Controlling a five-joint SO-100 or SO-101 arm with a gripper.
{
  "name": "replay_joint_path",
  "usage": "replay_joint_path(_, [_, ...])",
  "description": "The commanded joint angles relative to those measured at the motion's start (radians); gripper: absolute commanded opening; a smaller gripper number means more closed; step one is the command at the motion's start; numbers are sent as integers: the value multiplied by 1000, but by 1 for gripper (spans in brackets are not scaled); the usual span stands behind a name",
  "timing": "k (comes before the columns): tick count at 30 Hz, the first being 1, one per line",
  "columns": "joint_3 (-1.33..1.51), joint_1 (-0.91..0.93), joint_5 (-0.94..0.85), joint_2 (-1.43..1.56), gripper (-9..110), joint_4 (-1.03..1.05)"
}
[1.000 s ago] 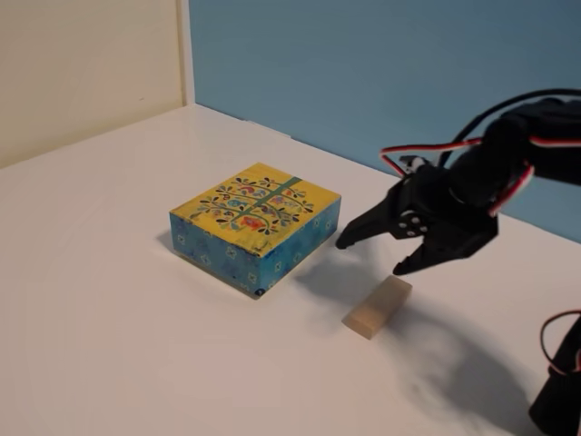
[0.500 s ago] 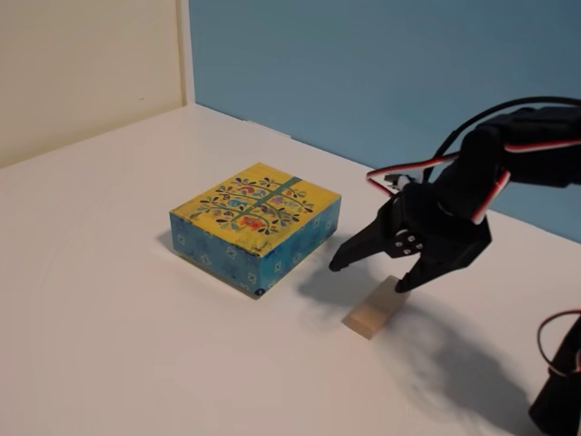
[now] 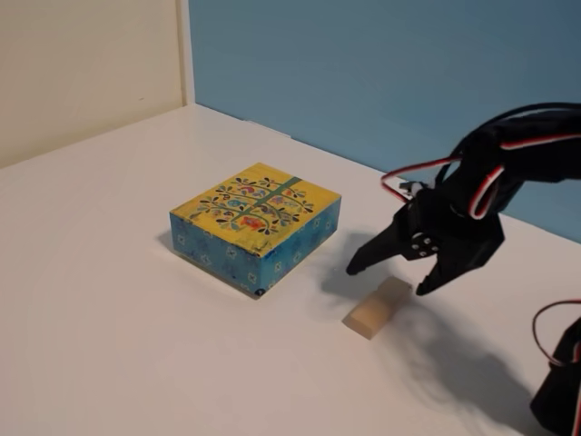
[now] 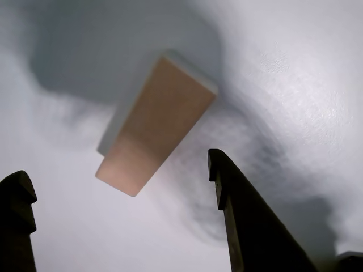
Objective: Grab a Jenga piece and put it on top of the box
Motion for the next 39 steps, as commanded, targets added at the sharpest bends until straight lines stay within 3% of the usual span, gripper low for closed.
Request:
replay_joint_path(1, [5, 9, -3, 0, 35, -8])
replay_joint_path(12, [29, 21, 15, -49, 34, -58])
replay_joint_path(39, [29, -20, 64, -80, 18, -100])
